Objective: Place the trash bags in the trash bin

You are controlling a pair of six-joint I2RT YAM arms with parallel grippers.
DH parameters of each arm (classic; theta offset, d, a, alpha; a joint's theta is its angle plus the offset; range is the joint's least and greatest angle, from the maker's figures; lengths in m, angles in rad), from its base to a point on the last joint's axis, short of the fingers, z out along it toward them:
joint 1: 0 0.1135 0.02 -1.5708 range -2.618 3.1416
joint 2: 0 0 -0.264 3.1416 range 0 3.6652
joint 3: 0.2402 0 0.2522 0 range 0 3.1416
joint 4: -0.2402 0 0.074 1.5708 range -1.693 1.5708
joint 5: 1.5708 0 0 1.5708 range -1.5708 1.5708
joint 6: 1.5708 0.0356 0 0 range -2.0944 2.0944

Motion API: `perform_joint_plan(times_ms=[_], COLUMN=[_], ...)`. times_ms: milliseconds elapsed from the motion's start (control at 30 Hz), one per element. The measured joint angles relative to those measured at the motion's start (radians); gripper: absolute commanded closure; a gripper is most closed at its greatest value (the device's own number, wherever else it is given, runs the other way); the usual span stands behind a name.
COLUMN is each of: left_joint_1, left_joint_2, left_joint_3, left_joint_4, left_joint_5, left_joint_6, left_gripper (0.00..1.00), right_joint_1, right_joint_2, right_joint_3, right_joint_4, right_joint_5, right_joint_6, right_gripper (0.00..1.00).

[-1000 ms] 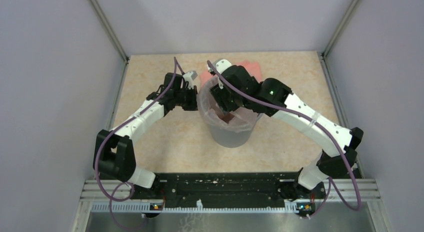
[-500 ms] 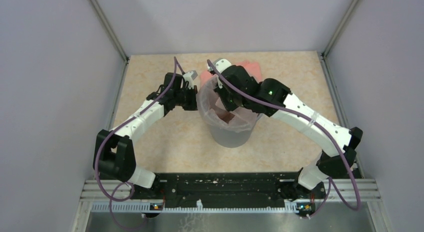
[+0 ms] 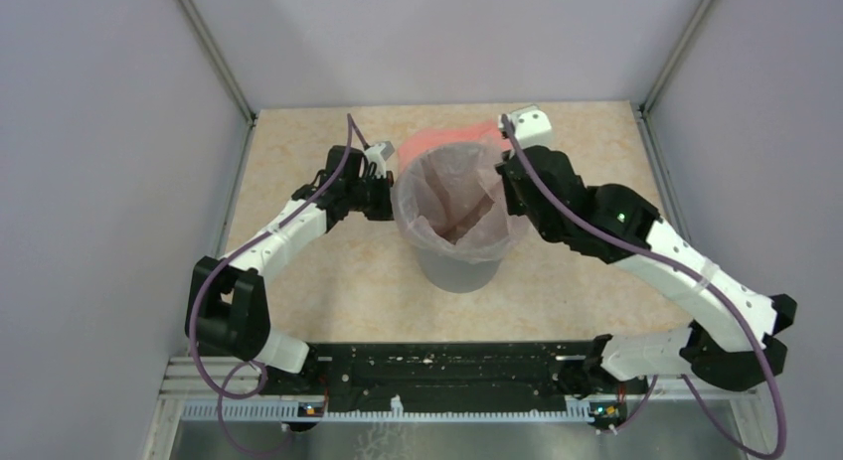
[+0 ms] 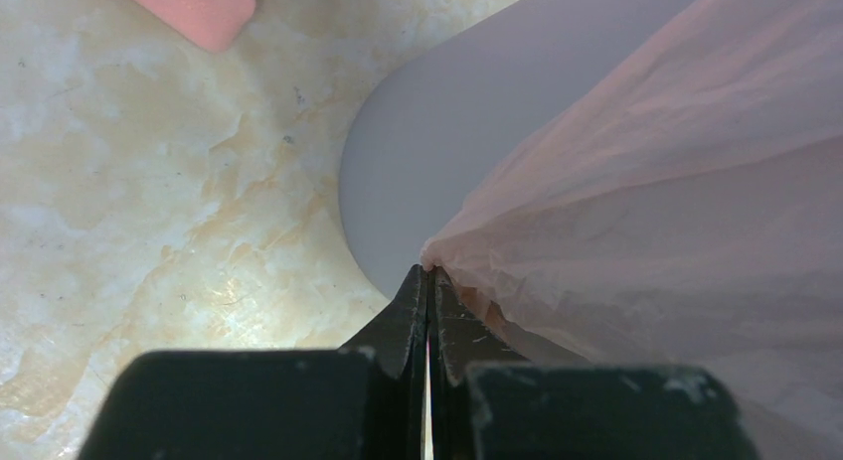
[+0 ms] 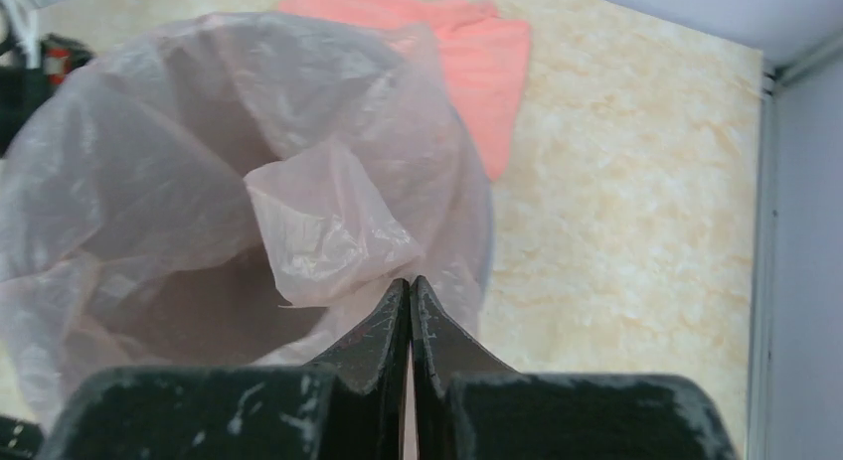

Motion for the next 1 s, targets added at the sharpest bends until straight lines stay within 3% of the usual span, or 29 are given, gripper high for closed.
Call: perform_joint_plan(times_ms=[200,567,800,1000], left_joint_1=[0.0,0.0,0.0,0.0], left_joint_2=[0.0,0.0,0.0,0.0], left_joint_3=[0.0,-0.002,-0.002,-0.002], left_joint_4=[0.008,0.008,0.008,0.016], left_joint_5=[0.009,0.012,0.013,0.02], left_joint_6=[0.0,-0.001,-0.004,-0.011], left_gripper=[1.0,1.0,1.0,1.0], right_joint_1=[-0.065,-0.182,-0.296,-0.373], right_joint_2=[-0.128,-0.16,-0.249,-0.275], right_joint_3=[-0.141,-0.32,-0.434,-0.564], right_joint_4=[0.018,0.02,0.089,0.22], right_joint_5=[0.105,0.16,0.065,-0.114], right_joint_6=[0.05,0.117,0.129,0.158], right_gripper=[1.0,1.0,1.0,1.0])
